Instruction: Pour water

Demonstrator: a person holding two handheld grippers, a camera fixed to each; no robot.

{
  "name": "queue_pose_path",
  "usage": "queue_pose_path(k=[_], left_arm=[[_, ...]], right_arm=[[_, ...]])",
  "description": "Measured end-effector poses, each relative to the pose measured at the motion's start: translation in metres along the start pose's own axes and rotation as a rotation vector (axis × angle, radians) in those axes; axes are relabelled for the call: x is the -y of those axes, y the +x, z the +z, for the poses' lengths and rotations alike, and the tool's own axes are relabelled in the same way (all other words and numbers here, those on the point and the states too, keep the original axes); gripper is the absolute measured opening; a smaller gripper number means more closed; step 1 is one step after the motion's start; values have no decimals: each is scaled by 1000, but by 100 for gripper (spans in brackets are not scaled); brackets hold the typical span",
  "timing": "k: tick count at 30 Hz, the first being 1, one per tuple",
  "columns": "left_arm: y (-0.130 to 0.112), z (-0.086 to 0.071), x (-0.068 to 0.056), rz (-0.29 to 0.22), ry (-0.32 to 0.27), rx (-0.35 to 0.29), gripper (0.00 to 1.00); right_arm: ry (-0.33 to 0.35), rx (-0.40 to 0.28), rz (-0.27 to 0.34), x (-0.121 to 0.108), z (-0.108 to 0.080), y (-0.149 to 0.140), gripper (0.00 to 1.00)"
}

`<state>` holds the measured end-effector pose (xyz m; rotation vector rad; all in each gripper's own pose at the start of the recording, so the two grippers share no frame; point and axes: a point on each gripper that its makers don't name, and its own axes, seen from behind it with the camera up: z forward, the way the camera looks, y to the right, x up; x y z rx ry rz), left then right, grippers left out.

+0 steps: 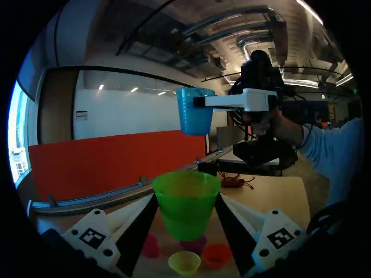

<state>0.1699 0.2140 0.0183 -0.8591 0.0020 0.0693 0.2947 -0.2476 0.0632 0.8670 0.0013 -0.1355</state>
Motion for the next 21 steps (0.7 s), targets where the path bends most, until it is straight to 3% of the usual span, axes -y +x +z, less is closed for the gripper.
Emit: queue_pose_path(k=[12,21], left_arm=[[-13,-24,25,-3,67,26,84],[-20,-34,33,-1,91,42,84]], right_arm=[[-72,18,19,-33,-27,-23,89],[-113,26,24,-53,-41,-37,89]])
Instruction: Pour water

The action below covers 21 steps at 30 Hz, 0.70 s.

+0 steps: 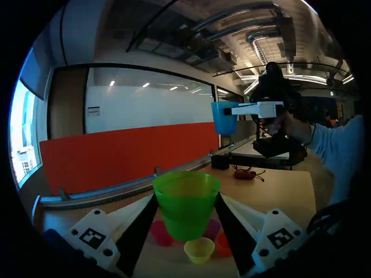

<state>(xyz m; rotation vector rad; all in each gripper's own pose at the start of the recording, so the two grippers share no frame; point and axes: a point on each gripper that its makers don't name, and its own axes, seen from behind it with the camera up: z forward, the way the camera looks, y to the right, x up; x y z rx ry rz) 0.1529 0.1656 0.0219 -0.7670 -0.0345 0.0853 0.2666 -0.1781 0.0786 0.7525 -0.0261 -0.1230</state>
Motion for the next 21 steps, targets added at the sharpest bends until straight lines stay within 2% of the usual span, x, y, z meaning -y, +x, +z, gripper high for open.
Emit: queue_pose_path(k=[8,21], left_arm=[[-7,-3,3,-11,1,21,84],[-43,-14,7,2,7,113,83]], right_arm=[[8,10,4,-2,-5,-10,90],[24,69,-4,-6,-11,-50,90]])
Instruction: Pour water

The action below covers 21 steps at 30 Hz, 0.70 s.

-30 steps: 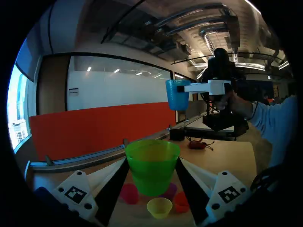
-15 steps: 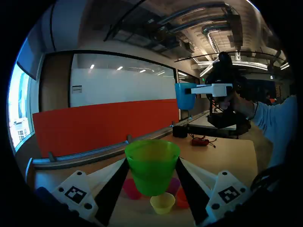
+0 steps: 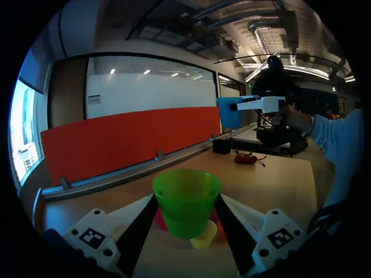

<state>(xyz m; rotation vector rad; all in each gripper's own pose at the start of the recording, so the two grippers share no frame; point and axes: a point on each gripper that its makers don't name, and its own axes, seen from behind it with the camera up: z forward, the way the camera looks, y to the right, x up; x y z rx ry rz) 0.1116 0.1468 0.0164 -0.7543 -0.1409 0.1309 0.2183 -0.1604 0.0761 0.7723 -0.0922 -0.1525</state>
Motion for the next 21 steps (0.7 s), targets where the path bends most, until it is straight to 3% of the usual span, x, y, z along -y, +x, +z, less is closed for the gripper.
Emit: queue_pose_path(k=[21], left_arm=[[-61,2,-6,12,-21,158,84]], right_arm=[[32,124,-16,1,1,-70,90]])
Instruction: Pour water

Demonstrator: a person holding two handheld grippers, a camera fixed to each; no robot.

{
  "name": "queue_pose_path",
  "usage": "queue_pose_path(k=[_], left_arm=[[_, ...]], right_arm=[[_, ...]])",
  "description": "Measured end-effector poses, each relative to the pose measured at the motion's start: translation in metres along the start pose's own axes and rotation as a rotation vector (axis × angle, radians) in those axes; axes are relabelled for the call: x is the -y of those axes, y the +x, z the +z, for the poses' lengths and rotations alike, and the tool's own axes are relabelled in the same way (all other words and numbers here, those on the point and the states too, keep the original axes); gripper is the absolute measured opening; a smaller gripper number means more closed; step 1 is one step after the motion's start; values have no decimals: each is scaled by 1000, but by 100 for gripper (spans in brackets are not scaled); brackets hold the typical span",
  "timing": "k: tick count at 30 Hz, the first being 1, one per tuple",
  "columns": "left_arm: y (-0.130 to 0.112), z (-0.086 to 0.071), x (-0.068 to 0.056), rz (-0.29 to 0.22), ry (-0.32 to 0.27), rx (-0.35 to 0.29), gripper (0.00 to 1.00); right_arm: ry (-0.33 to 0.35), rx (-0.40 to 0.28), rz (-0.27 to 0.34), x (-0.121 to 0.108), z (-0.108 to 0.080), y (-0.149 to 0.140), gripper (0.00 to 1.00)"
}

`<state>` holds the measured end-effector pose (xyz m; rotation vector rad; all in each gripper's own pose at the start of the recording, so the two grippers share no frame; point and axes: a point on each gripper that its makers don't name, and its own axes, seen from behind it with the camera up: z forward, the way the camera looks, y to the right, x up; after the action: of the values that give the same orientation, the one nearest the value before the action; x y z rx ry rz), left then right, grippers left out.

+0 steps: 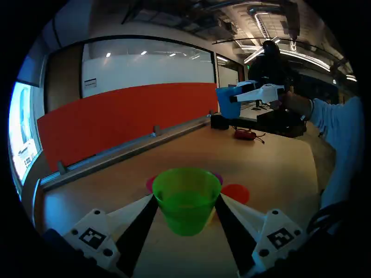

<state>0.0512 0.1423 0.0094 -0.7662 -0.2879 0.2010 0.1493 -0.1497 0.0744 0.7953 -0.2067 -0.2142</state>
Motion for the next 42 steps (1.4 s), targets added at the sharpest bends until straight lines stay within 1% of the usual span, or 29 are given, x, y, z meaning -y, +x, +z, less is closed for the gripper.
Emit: queue_pose_path(k=[6,17,26,35,42], left_arm=[[-17,5,-3,5,-10,45,84],[-48,14,-2,12,-19,128,84],[-77,24,-6,28,-36,203,84],[-100,34,-10,33,-58,257,84],[-113,40,-10,25,-70,283,84]], right_arm=[[8,35,-3,1,2,-20,90],[13,95,2,-2,8,-56,90],[27,149,-3,-1,16,-84,90],[43,180,-5,1,22,-97,90],[46,195,-4,0,25,-106,90]])
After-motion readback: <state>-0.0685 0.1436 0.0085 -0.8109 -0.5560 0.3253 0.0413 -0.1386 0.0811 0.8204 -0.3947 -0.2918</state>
